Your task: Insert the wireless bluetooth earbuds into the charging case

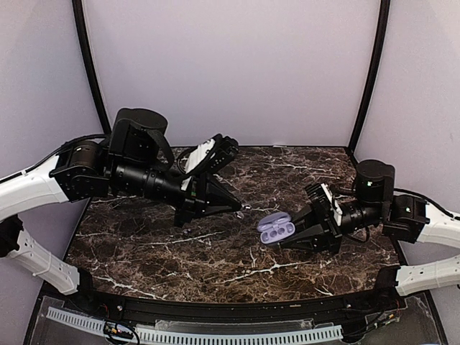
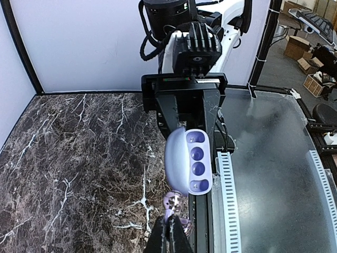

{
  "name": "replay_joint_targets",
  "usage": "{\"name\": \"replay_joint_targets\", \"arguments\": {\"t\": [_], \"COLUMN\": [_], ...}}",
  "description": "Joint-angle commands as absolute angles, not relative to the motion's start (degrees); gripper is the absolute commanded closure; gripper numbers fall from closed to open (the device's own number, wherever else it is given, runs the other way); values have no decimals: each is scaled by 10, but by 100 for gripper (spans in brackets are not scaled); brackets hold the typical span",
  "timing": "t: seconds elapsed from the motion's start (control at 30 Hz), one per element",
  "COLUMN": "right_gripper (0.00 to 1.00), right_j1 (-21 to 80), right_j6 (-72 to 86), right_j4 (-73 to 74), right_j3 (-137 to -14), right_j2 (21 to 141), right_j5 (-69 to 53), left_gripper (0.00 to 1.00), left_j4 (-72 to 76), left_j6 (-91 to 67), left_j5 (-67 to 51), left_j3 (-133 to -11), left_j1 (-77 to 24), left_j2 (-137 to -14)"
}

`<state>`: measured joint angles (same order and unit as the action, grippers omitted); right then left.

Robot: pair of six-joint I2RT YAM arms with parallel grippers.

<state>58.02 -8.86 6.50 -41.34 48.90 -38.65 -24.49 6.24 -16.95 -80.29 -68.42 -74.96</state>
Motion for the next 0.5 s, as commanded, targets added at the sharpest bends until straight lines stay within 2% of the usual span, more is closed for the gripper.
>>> {"name": "replay_joint_targets", "arguments": {"t": [0.0,0.47], "right_gripper": [100,100], "right_j1": [583,584], "right_j6": [-74,-74], "right_j4": [25,26], "right_j3": [-407,-412], "right_j2": [479,482], "right_j5": [-383,-386], "left_gripper": [100,100], "left_j4": [-288,-302], "left_j6": [85,96], "left_j5": [-131,-99], "left_j3": [-842,-893], "left_j1": [-710,-768], "left_j2": [-758,-804]}}
